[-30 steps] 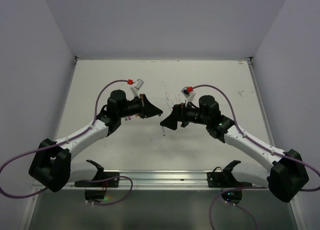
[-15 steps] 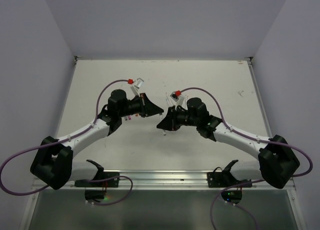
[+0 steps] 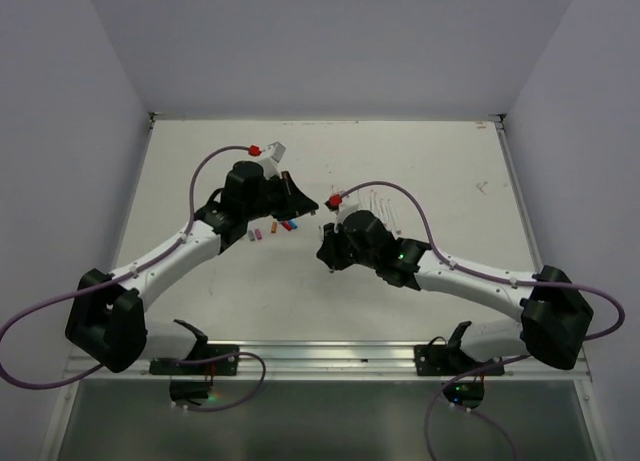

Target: Open the pen caps

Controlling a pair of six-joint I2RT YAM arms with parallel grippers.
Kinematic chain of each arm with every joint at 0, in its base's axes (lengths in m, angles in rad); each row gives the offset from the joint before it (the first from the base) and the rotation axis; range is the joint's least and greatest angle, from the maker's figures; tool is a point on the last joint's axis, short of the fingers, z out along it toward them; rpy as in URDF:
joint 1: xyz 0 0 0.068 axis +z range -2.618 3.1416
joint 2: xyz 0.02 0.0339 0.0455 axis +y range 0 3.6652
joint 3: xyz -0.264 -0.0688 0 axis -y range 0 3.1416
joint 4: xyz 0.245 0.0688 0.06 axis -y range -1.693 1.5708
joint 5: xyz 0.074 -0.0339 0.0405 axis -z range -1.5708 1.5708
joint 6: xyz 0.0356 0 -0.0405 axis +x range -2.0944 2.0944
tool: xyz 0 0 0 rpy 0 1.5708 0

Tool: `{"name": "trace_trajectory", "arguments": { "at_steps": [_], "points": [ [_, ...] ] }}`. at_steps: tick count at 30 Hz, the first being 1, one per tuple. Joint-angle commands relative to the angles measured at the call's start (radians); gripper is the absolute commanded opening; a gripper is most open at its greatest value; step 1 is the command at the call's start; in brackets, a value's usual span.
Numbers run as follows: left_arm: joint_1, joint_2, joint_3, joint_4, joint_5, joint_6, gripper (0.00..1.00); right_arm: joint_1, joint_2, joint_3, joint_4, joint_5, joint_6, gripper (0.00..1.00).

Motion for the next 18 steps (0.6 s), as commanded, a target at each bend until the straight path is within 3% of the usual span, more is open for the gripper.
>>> {"name": "trace_trajectory", "arguments": {
  "at_steps": [1,4,7,13,18],
  "points": [
    [0.033,0.037,0.049,-0.124,-0.2,0.068,0.0,0.058,0.004,0.021,-0.092,0.329,-0.078,0.0],
    [0.056,0.046,0.049,-0.108,-0.203,0.045,0.0,0.097,0.002,0.0,-0.081,0.394,-0.072,0.0],
    [0.063,0.028,0.041,-0.099,-0.196,0.06,0.0,0.094,0.008,-0.002,-0.073,0.358,-0.058,0.0],
    [0.067,-0.053,-0.035,-0.128,-0.234,0.09,0.0,0.087,0.203,0.248,-0.291,0.446,-0.101,0.0],
    [0.079,-0.174,-0.124,-0.136,-0.315,0.096,0.0,-0.046,0.327,0.348,-0.288,0.289,-0.104,0.0]
  ]
}}
